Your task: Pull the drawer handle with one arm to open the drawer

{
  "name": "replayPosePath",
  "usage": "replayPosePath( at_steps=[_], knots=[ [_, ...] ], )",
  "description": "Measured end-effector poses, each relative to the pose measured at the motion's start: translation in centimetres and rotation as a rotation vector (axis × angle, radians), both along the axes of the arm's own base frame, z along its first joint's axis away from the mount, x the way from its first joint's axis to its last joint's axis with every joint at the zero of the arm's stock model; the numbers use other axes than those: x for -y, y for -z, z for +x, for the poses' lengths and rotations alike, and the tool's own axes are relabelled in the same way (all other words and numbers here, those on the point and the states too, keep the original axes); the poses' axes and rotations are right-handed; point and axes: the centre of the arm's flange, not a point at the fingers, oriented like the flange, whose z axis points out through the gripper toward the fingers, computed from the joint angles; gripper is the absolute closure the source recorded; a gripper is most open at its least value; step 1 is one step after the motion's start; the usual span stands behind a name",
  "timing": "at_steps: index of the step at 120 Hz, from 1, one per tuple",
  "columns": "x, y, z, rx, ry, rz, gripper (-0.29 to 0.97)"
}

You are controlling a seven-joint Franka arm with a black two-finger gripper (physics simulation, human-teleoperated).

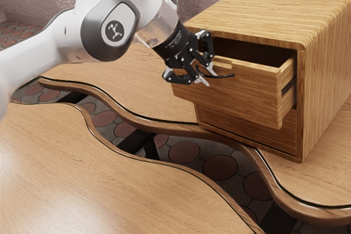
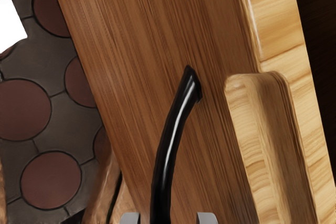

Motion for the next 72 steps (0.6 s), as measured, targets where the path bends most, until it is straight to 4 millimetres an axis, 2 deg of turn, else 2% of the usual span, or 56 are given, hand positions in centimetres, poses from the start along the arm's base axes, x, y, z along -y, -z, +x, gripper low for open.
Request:
replayPosePath(
  at_steps=[58,72],
  knots=[
    [-0.5,-0.1,-3.0,0.0,-0.006,-0.014,0.63],
    [0.0,-0.1,-3.6,0.0,0.004,-0.016,0.63]
  ],
)
